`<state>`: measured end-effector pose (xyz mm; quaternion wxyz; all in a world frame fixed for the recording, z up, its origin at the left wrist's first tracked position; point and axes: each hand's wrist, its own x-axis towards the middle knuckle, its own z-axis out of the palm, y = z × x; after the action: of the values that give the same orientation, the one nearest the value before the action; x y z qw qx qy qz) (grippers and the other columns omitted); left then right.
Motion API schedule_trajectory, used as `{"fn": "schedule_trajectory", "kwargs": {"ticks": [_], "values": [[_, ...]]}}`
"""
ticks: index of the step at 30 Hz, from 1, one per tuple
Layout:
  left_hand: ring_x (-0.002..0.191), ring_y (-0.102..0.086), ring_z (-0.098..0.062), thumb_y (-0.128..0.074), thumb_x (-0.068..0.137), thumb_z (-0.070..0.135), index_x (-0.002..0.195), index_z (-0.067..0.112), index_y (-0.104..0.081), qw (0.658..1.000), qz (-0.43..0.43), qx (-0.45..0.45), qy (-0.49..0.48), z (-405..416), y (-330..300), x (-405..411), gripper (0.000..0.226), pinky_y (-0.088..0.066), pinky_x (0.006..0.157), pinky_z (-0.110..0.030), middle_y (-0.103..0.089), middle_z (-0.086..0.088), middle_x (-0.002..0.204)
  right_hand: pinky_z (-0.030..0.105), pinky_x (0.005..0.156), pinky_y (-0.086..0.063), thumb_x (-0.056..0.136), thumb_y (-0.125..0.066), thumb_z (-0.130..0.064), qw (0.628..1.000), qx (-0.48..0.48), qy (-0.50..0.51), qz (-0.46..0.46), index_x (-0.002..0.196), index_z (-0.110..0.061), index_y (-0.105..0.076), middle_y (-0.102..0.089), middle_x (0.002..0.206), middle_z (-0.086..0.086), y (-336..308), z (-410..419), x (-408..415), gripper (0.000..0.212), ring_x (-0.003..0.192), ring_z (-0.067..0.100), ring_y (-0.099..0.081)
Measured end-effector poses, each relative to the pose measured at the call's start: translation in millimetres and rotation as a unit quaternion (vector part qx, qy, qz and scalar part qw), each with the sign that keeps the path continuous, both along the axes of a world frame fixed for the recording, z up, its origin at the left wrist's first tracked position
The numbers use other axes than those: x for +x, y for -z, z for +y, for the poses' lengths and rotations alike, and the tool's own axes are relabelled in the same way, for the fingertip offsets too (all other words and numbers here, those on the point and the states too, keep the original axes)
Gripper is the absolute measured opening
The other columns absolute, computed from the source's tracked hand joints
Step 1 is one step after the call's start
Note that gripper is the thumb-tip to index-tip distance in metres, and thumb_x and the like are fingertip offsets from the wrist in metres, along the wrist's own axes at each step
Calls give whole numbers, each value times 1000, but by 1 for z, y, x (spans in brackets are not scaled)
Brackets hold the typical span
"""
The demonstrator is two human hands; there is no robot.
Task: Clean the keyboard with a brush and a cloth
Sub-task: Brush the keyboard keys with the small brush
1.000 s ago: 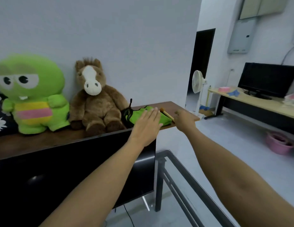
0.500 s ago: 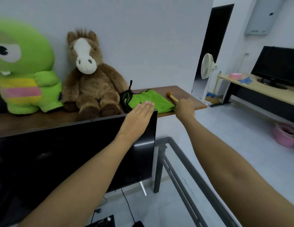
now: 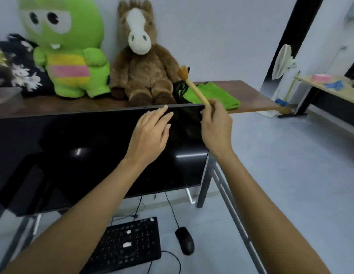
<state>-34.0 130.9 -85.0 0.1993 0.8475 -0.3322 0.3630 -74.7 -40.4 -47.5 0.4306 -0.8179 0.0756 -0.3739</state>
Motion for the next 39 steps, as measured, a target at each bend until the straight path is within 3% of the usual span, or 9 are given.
{"fn": "schedule_trajectory", "kwargs": {"ticks": [2,6,12,16,19,22,30,35,39], "values": [[123,-51,-25,-46,98,18,128,8,-58,999,18,-8,-35,38,14,-13,34,-37,106,-39,-54,-10,136,32,64,-45,99,-38,-15,999,2,-38,-2,124,-13,-57,-62,89,6,20,30,-17,31,75,21,-59],[122,-51,-23,-49,98,18,128,10,-58,992,68,-19,-106,120,49,-42,32,-40,103,-40,-55,-8,134,24,53,-43,101,-40,-14,990,70,-125,16,129,-15,-56,-57,87,5,63,89,-55,33,62,11,-52],[120,-50,-24,-49,98,16,127,9,-58,968,157,-31,-191,248,128,-91,32,-37,103,-37,-53,-9,134,28,58,-54,91,-64,-26,971,93,-190,109,109,-28,-67,-68,80,2,153,180,-94,19,66,18,-65],[121,-50,-26,-42,96,13,128,7,-57,947,239,-25,-212,323,187,-113,35,-39,105,-38,-53,-11,134,16,54,-51,86,-70,-20,952,143,-172,209,95,-18,-75,-70,70,-2,212,234,-107,10,60,10,-64],[120,-53,-32,-48,91,-2,125,1,-57,931,293,-4,-217,364,232,-119,35,-44,102,-48,-56,-17,131,30,58,-58,85,-71,-20,944,146,-140,261,92,-16,-74,-71,68,-5,249,266,-103,9,61,11,-67],[124,-51,-32,-49,91,-9,131,-1,-52,911,350,-3,-218,392,272,-120,41,-42,104,-50,-53,-17,135,41,51,-53,83,-68,-15,937,125,-136,297,88,-18,-72,-67,63,-2,276,296,-92,8,56,23,-62],[133,-41,-27,-34,99,16,141,4,-40,864,465,-9,-192,420,348,-127,44,-29,115,-38,-45,-14,144,28,48,-53,84,-66,-10,897,123,-163,391,93,-18,-76,-70,63,2,310,354,-60,15,48,13,-58],[136,-38,-26,-24,102,31,139,6,-44,871,468,31,-145,432,374,-138,50,-22,117,-39,-44,-11,146,24,52,-50,84,-64,-11,938,13,-51,342,95,-16,-76,-66,61,-3,312,343,-54,17,50,13,-58],[137,-35,-27,-20,102,35,141,6,-41,877,459,48,-131,432,372,-138,53,-24,117,-42,-42,-12,146,36,54,-57,86,-63,-9,894,96,-155,410,92,-18,-75,-70,63,2,307,351,-55,16,54,19,-65]]}}
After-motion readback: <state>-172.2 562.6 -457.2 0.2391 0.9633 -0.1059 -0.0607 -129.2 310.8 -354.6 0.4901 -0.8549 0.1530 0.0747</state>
